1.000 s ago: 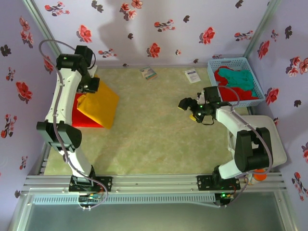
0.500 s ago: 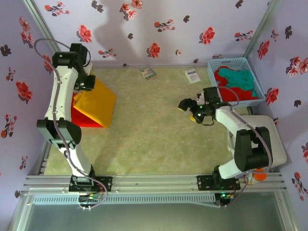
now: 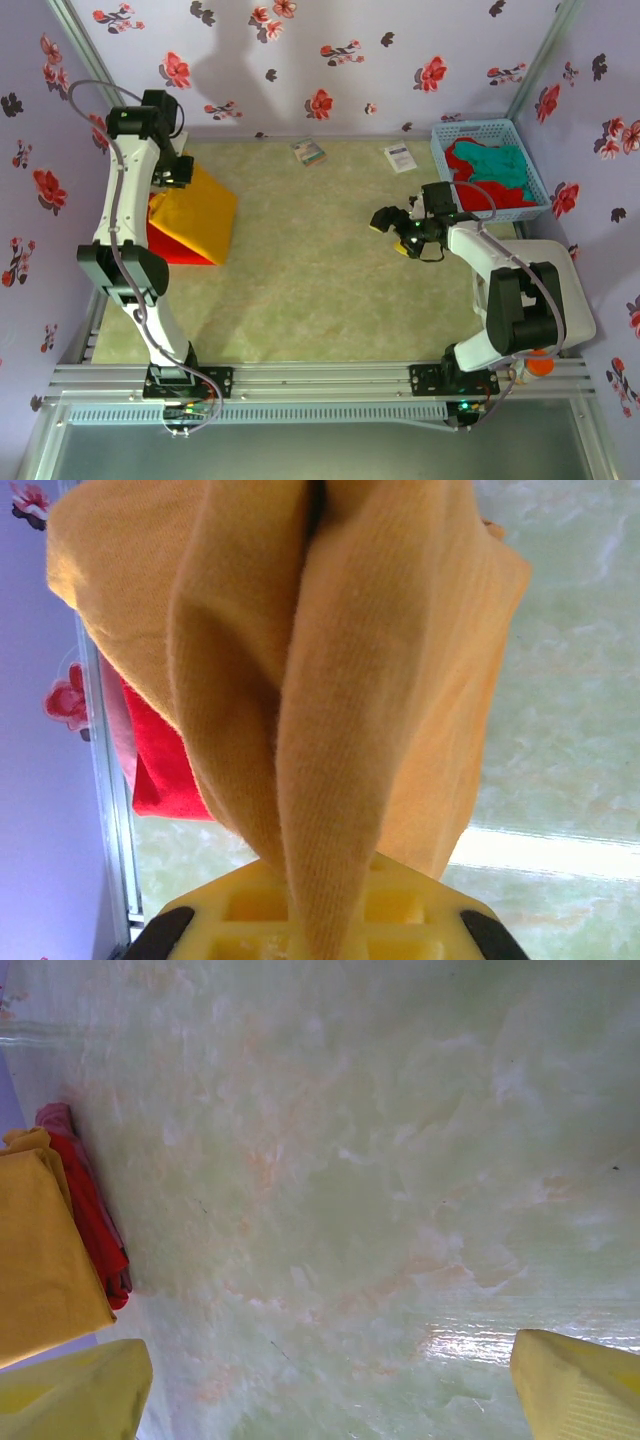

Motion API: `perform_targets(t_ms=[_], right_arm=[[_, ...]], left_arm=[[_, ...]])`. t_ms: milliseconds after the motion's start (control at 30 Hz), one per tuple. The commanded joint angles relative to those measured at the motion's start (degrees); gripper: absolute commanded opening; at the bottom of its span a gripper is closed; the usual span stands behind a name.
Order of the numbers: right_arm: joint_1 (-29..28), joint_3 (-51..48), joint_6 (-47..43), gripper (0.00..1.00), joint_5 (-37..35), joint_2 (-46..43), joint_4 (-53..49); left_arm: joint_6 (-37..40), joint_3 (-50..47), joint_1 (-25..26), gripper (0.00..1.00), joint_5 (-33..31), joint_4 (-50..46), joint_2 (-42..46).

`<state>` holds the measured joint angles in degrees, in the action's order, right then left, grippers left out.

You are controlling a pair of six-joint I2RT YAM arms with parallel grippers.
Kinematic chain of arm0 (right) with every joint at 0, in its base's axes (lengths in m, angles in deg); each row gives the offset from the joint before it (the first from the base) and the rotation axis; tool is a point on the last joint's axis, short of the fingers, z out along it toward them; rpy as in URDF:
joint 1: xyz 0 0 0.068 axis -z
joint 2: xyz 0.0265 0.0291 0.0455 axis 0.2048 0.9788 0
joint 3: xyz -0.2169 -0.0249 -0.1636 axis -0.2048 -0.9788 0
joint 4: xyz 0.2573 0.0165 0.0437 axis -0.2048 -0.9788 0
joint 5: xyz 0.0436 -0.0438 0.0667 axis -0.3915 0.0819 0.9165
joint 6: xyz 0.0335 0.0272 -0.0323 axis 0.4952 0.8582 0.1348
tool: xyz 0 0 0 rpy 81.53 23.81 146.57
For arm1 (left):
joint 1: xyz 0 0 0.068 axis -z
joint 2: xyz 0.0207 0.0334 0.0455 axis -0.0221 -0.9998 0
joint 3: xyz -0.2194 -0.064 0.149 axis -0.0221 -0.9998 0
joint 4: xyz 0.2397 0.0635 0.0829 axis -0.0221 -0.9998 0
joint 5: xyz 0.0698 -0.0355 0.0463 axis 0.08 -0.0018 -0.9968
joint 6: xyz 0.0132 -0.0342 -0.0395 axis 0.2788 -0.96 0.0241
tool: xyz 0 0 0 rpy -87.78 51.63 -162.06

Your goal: Fold and stack the t-shirts

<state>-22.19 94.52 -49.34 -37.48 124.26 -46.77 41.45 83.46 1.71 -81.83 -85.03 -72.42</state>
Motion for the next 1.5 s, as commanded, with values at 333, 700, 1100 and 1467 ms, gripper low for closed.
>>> perform_targets(t_ms=[333,700,1100,1467], right_arm=[[0.09,1.09,-2.14,0.99,-3.53,-2.26,-3.58],[0.01,0.48,-0.92,0.99,-3.35,-1.46,-2.23],[-0.35,-0.36,-0.93,0.99,-2.32,-1.26,-1.64],[-0.35,-1.75,-1.27,0.99,-1.31,-1.29,-0.69]], left_arm=[[1.34,-8.94,-4.45,0.0,-6.12,8.43,0.87],[1.95,-10.32,-8.34,0.0,-9.1,11.37,-1.71],[0.74,-13.6,-10.5,0.0,-11.73,13.45,-3.53],[-2.53,-15.15,-13.02,0.05,-17.03,15.19,-6.12]])
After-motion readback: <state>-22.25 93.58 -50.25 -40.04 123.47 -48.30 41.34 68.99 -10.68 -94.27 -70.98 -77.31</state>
